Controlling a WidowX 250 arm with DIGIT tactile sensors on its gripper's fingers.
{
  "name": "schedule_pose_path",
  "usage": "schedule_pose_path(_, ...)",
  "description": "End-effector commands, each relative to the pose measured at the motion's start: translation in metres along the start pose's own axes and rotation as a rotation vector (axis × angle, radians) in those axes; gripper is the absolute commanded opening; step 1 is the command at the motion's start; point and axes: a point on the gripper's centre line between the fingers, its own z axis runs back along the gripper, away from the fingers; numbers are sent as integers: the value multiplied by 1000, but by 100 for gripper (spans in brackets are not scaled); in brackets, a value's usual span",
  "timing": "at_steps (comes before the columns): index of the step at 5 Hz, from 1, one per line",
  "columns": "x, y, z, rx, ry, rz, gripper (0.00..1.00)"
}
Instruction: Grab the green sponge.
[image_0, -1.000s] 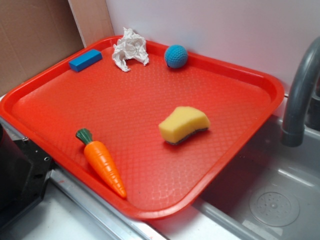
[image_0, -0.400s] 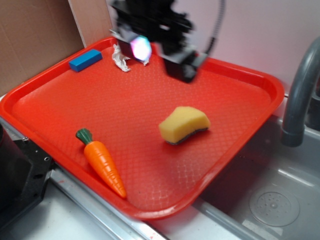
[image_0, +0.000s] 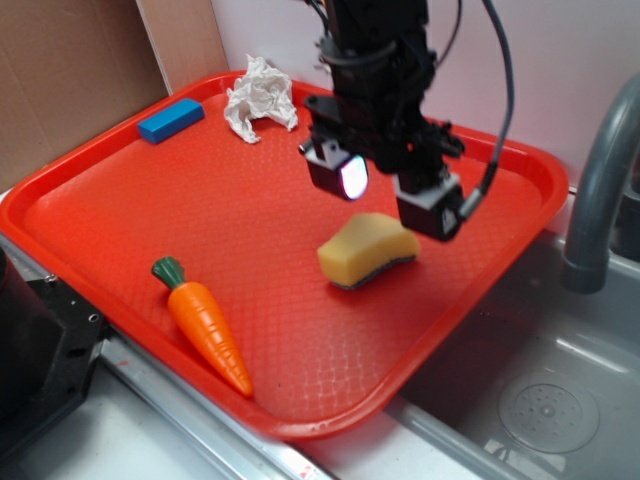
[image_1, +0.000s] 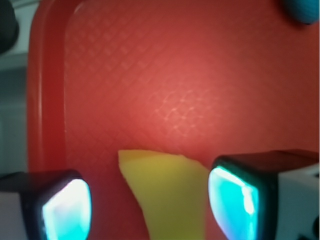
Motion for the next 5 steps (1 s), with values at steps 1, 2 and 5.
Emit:
schedule_pose_path(1, -15, 10, -13, -38, 130, -128, 100)
schedule_pose_path(2, -21, 25, -6, 16, 173, -168, 46)
schedule_pose_path(5, -27, 57, 102, 87, 69, -298, 0)
